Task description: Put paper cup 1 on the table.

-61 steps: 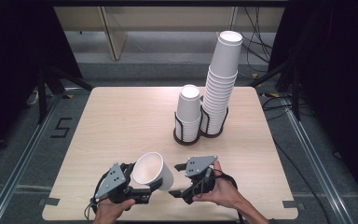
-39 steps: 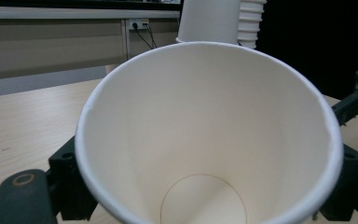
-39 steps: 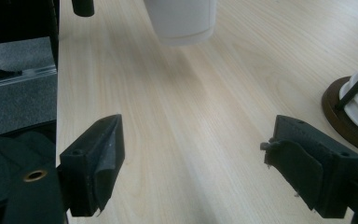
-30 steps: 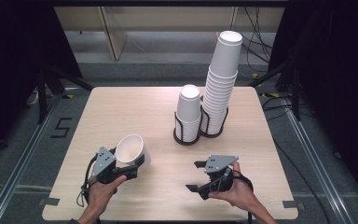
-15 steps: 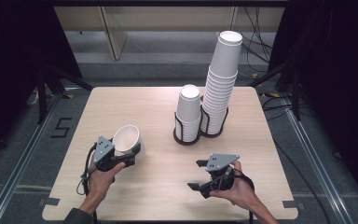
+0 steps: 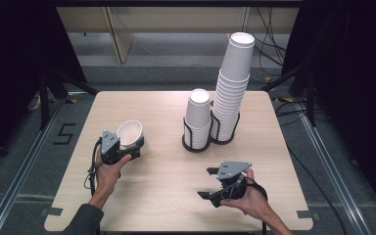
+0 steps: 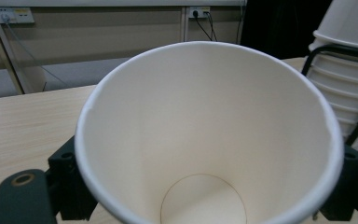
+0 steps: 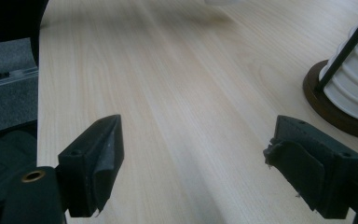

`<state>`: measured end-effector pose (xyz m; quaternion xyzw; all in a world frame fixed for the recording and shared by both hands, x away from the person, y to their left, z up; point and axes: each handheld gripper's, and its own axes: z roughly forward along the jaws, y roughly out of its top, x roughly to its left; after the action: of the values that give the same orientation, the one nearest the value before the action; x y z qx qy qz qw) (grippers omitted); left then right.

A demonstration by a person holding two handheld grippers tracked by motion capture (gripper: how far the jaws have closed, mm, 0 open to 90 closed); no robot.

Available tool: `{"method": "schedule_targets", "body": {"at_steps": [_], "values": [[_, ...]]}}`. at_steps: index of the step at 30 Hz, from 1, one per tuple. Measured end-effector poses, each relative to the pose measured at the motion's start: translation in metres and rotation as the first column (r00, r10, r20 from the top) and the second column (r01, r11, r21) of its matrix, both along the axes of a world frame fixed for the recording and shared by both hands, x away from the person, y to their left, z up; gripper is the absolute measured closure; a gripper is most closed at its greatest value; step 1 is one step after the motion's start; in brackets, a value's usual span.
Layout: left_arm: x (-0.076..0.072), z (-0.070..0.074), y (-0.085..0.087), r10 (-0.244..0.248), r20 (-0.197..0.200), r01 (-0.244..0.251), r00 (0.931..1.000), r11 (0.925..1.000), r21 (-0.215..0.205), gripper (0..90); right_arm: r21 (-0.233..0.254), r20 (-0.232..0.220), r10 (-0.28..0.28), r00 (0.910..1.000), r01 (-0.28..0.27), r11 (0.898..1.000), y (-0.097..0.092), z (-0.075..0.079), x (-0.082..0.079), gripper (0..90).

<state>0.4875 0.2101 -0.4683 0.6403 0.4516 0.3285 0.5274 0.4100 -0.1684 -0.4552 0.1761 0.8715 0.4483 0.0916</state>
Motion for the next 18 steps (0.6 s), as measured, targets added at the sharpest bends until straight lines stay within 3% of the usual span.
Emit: {"method": "schedule_targets", "body": {"at_steps": [3,11,14,18], "values": [[0.009,-0.002,0.002,0.014,0.009,-0.014,0.9999,0.9999,-0.008,13.9,-0.002,0.006,0.003,1.0,-0.003,1.0,0.0,0.0,0.0,18.1],[0.031,-0.01,0.002,0.036,-0.017,-0.036,0.9992,0.9993,0.004,13.8,-0.01,-0.021,0.004,0.9998,-0.004,1.0,0.0,-0.002,0.0,18.0],[0.038,-0.011,0.002,0.046,-0.025,-0.046,0.9986,0.9989,0.008,13.8,-0.003,-0.004,0.004,1.0,-0.004,1.0,0.001,-0.003,0.001,17.9],[0.049,-0.012,0.002,0.056,-0.024,-0.056,0.9982,0.9983,-0.016,13.8,-0.011,-0.01,0.002,0.9999,-0.003,1.0,0.001,-0.004,0.0,17.9]]}}
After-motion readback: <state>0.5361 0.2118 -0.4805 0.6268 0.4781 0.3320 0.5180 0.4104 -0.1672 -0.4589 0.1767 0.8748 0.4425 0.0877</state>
